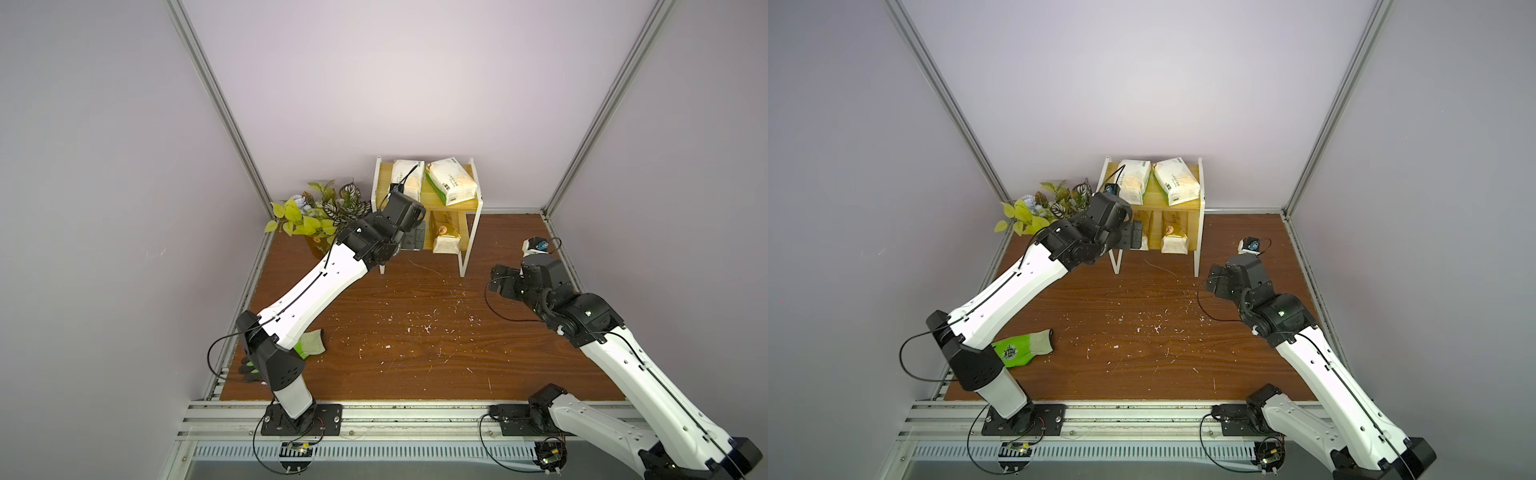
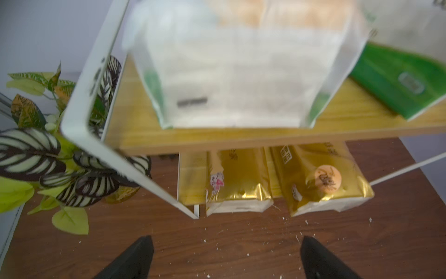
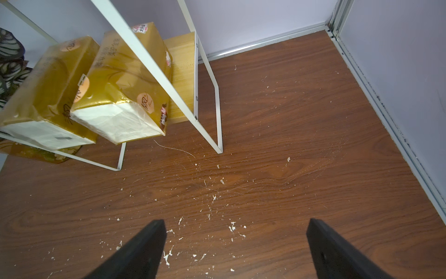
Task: Place the tissue boxes on the shelf by color
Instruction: Place a box of tissues on the shelf, then reset both arms
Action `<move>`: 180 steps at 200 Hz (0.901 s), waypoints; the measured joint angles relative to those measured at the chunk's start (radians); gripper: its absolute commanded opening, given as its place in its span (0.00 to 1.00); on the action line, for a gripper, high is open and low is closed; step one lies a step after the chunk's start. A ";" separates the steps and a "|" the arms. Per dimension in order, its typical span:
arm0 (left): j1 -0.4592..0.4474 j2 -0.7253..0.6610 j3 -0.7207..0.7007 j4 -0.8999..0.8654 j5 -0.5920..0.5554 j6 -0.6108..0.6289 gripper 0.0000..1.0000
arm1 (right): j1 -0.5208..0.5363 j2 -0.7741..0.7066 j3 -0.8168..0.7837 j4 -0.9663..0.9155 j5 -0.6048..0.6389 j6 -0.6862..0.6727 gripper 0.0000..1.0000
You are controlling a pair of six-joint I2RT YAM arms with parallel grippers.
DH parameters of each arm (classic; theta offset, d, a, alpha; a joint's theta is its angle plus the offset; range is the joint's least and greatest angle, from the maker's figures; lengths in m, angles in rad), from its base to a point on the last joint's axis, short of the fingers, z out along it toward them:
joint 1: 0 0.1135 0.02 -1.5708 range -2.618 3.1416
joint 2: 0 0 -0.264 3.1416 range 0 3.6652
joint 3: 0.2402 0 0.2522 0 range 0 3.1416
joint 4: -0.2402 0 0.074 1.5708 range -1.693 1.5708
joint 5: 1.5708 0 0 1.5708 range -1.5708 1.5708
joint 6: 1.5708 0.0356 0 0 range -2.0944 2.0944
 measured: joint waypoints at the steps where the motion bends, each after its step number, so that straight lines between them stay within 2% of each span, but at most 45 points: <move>1: 0.000 -0.003 -0.005 0.001 0.000 -0.002 0.99 | 0.000 0.001 -0.001 0.002 0.000 0.000 0.99; 23: 0.000 -0.116 -0.205 0.048 -0.004 -0.038 0.99 | 0.000 0.011 -0.048 0.033 0.008 0.000 0.99; 49: 0.011 -0.250 -0.504 0.154 -0.076 -0.053 0.99 | -0.022 0.061 -0.176 0.117 0.047 -0.020 0.99; 60: 0.044 -0.299 -0.645 0.229 -0.120 -0.030 0.99 | -0.049 0.106 -0.232 0.164 0.069 -0.034 0.99; 81: 0.181 -0.372 -0.902 0.417 -0.208 0.057 0.99 | -0.130 0.202 -0.359 0.302 0.138 -0.068 0.99; 107: 0.448 -0.437 -1.162 0.689 -0.225 0.183 0.99 | -0.212 0.266 -0.504 0.505 0.240 -0.137 0.99; 124: 0.600 -0.438 -1.234 0.834 -0.176 0.212 0.99 | -0.253 0.296 -0.573 0.671 0.293 -0.193 0.99; 134: 0.647 -0.425 -1.258 0.932 -0.161 0.232 0.99 | -0.266 0.321 -0.603 0.776 0.325 -0.220 0.99; 153: 0.668 -0.328 -1.256 1.093 -0.162 0.284 0.99 | -0.283 0.392 -0.650 0.957 0.366 -0.255 0.99; 180: 0.668 -0.144 -1.263 1.275 -0.122 0.351 1.00 | -0.298 0.510 -0.629 1.062 0.407 -0.294 0.99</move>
